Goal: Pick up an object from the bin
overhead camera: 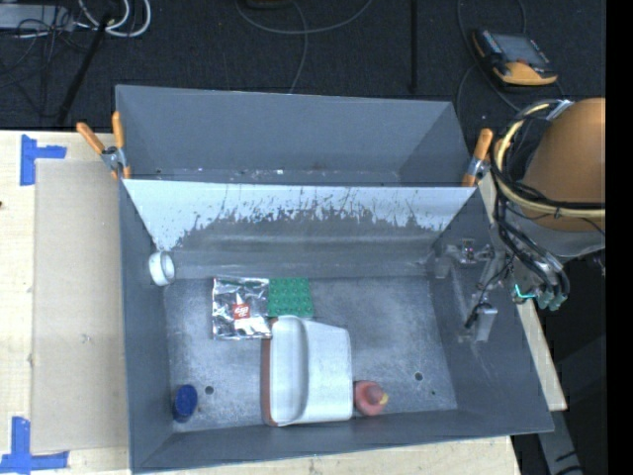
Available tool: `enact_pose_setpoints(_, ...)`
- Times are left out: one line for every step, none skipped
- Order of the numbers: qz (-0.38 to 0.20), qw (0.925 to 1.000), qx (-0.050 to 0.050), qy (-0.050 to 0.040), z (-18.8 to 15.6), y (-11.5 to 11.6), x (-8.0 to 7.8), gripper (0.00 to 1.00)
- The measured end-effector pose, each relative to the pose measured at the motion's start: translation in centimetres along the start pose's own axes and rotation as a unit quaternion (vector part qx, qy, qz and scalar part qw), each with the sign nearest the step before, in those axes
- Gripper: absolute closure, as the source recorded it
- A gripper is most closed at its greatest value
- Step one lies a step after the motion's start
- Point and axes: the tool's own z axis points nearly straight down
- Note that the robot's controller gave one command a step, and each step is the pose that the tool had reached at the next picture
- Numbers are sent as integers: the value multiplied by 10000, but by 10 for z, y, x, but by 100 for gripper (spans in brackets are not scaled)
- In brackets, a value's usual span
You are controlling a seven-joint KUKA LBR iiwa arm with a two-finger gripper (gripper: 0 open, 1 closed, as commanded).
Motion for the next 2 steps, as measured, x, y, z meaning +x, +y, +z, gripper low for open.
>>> enact_pose_setpoints(-435, 9991, -1, 15, 156, 87, 51, 0)
enact_pose_setpoints(17, 9999, 8, -105, 167, 84, 54, 0)
